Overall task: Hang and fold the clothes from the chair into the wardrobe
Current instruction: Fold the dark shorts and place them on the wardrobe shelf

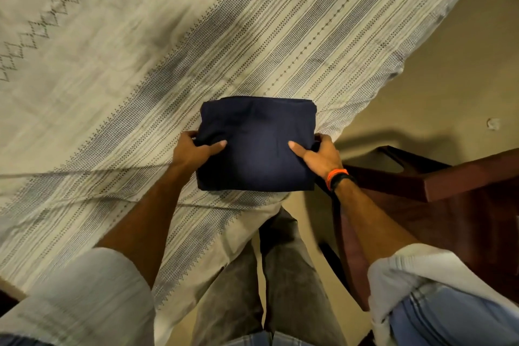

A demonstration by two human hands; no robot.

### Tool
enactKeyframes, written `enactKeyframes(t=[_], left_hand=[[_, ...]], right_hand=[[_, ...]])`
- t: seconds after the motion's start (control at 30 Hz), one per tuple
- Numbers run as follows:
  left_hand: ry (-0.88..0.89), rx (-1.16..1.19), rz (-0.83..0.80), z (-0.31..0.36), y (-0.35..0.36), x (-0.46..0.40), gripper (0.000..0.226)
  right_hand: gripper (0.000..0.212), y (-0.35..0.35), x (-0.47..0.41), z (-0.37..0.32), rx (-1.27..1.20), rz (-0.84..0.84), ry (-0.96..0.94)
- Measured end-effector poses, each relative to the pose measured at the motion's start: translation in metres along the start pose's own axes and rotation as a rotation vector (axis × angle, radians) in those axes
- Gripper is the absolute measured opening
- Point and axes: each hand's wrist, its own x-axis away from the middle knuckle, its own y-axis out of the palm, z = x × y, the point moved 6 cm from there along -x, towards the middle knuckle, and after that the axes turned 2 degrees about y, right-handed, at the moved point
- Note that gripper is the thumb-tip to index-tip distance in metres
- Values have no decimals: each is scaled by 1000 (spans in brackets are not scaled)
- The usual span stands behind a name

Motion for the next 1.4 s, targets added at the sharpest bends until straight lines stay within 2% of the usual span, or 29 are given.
enactKeyframes(t=[0.07, 0.1, 0.17, 0.23, 0.3, 0.43, 0.63, 0.9, 1.13, 1.4], left_hand=[[-39, 96, -67, -5, 4, 1, 115], [-33, 101, -96, -6, 7, 1, 108], [-36, 101, -134, -7, 12, 1, 89], [-62, 105, -155, -9, 15, 1, 86], [-70, 90, -153, -8, 19, 1, 78], [-31, 124, -111, -2, 26, 8, 49], [20, 267, -162, 2, 26, 39, 27], [79, 469, -110, 7, -6, 106, 37], [148, 673, 71, -6, -59, 181, 55], [144, 999, 499, -80, -89, 285, 55]], right_hand=[[83, 6, -2, 2, -96, -39, 40], [81, 9, -5, 3, -141, -51, 50], [64, 19, -8, 4, -225, -93, 50], [46, 26, -8, 3, -266, -126, 35], [43, 29, -10, 4, -262, -111, 29], [37, 29, -9, 8, -296, -111, 11], [27, 21, 17, -2, -430, -129, -26], [32, 0, 85, -31, -440, -185, -129], [31, -1, 148, -99, -244, -384, -356], [24, 64, 229, -155, 94, -706, -584]])
